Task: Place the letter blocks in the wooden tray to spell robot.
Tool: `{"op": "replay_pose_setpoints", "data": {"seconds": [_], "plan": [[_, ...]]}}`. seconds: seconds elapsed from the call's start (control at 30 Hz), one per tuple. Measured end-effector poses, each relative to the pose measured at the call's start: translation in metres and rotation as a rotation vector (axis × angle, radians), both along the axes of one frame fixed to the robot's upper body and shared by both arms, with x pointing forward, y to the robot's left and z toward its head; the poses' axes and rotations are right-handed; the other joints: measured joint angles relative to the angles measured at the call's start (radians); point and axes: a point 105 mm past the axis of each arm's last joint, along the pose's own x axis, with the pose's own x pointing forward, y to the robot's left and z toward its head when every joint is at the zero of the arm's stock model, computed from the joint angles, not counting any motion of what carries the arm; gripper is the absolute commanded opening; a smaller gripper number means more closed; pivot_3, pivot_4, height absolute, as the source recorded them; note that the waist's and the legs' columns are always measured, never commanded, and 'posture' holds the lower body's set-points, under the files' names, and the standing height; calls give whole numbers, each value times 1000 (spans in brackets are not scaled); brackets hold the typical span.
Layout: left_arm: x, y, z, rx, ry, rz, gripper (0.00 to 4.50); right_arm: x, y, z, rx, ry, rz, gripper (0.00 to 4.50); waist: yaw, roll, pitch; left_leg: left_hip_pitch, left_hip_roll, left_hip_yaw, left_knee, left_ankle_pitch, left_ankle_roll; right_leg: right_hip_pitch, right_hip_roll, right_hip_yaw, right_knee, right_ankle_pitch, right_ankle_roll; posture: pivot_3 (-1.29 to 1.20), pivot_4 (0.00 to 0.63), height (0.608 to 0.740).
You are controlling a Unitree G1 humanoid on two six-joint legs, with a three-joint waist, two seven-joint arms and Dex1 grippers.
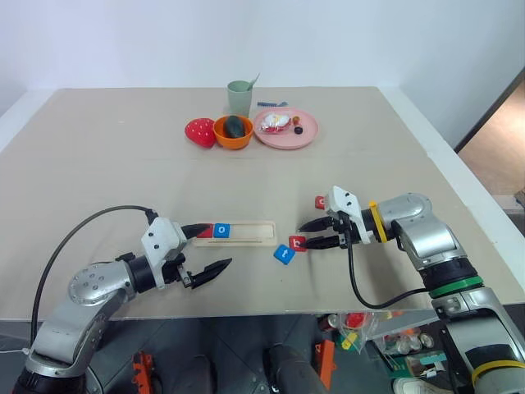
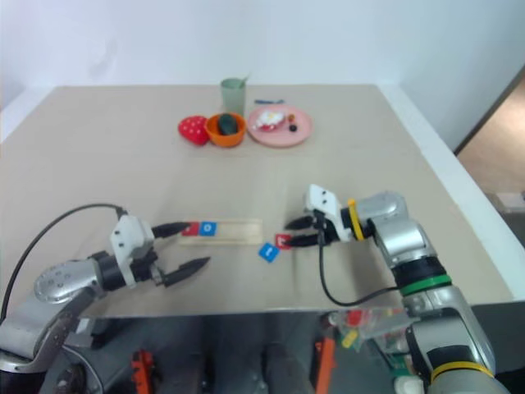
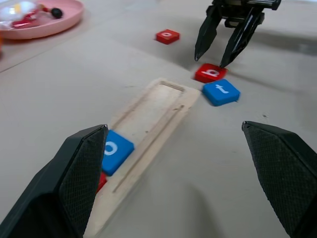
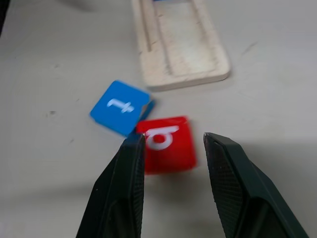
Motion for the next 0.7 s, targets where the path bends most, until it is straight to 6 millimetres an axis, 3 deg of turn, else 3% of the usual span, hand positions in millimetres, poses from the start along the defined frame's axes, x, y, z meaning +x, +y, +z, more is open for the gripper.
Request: {"op": "replay_pose_setpoints", "data": {"seconds": [0.7], "plan": [[-10, -16, 0, 33, 30, -136, 4500, 0, 4, -6, -12, -63, 50, 1900, -5, 0, 0, 1, 1, 0, 0, 0, 0, 1, 1, 0, 0, 0, -1, 0, 150, 740]]}}
